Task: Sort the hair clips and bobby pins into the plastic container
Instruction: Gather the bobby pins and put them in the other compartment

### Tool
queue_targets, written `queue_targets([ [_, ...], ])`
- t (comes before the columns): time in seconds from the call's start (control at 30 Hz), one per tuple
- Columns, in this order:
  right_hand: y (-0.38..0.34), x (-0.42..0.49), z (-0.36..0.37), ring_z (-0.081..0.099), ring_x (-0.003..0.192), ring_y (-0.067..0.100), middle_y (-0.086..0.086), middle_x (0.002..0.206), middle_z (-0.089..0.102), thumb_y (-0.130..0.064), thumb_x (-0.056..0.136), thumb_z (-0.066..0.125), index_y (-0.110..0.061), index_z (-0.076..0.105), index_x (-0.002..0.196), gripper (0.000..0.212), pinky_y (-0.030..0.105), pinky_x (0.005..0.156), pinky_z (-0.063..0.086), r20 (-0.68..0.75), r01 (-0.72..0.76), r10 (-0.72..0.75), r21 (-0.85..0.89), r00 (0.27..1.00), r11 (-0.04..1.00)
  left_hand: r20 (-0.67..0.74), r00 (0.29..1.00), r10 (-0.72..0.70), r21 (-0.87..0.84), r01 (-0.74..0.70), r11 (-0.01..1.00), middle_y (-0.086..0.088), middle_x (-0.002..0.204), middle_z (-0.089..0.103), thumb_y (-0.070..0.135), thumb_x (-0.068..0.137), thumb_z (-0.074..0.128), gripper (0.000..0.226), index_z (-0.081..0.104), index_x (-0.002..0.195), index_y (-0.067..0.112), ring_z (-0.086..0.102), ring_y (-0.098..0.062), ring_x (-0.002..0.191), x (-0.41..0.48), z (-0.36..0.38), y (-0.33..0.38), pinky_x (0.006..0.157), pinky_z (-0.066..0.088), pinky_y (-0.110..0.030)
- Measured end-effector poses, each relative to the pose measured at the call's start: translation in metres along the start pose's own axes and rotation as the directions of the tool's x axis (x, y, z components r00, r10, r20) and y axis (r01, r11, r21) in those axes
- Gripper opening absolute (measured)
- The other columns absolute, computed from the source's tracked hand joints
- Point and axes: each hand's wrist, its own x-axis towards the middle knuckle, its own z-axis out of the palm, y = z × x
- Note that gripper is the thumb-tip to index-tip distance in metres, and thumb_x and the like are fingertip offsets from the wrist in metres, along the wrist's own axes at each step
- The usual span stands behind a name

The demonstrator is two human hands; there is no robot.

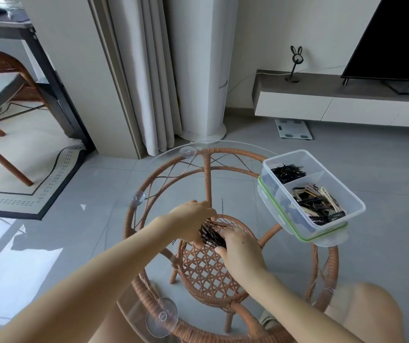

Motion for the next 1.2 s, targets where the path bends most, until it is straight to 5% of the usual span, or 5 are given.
queue_targets([
  [0.37, 0.029, -0.003, -0.029, 0.064, 0.08, 0.021, 0.009, 0.087, 0.071, -0.019, 0.085, 0.06, -0.002, 0.068, 0.089, 0.019, 0.034, 0.077, 0.053, -0.006, -0.042, 0.043, 0.124, 0.999, 0.991, -0.07, 0.993, -0.1, -0.197, 0.085, 0.977, -0.003, 0.106, 0.064, 0.028, 0.081, 0.068, 0.029, 0.064, 0.106, 0.015, 0.055, -0.018, 0.087, -0.01, 0.008, -0.006, 0.08, 0.048, -0.028],
  [0.67, 0.04, -0.001, -0.088, 0.063, 0.072, 0.007, 0.001, 0.09, 0.069, -0.021, 0.08, 0.068, -0.01, 0.069, 0.1, 0.023, 0.007, 0.058, 0.045, 0.011, -0.102, 0.103, 0.308, 0.995, 0.946, -0.08, 0.996, -0.046, -0.082, 0.039, 0.996, -0.004, 0.11, 0.059, 0.024, 0.092, 0.054, 0.024, 0.058, 0.113, 0.012, 0.057, -0.021, 0.099, -0.012, 0.016, 0.001, 0.083, 0.047, -0.03],
  [0.93, 0.067, 0.021, -0.133, 0.057, 0.055, 0.019, 0.013, 0.068, 0.067, -0.005, 0.078, 0.07, -0.018, 0.065, 0.067, 0.018, 0.025, 0.048, 0.052, -0.01, -0.155, 0.205, 0.616, 0.979, 0.772, -0.096, 0.992, -0.079, -0.148, 0.064, 0.987, -0.003, 0.112, 0.062, 0.025, 0.091, 0.055, 0.025, 0.062, 0.113, 0.015, 0.058, -0.019, 0.098, -0.012, 0.01, -0.006, 0.079, 0.045, -0.023],
  [1.1, 0.109, 0.068, -0.158, 0.052, 0.051, 0.023, 0.014, 0.064, 0.06, -0.005, 0.076, 0.071, 0.005, 0.067, 0.079, 0.01, 0.035, 0.056, 0.047, 0.001, -0.295, 0.357, 0.565, 0.934, 0.77, -0.103, 0.989, -0.103, -0.155, 0.086, 0.984, -0.001, 0.11, 0.062, 0.027, 0.09, 0.056, 0.024, 0.063, 0.112, 0.016, 0.055, -0.016, 0.091, -0.009, 0.005, -0.012, 0.077, 0.044, -0.022],
  [1.2, 0.124, 0.107, -0.166, 0.048, 0.043, 0.022, 0.014, 0.067, 0.057, -0.001, 0.074, 0.072, 0.01, 0.065, 0.084, 0.016, 0.026, 0.043, 0.047, 0.067, -0.408, 0.415, 0.38, 0.907, 0.83, -0.094, 0.988, -0.12, -0.151, 0.105, 0.983, -0.002, 0.109, 0.064, 0.027, 0.09, 0.057, 0.022, 0.064, 0.109, 0.016, 0.057, -0.017, 0.093, -0.006, 0.002, -0.016, 0.08, 0.044, -0.025],
])
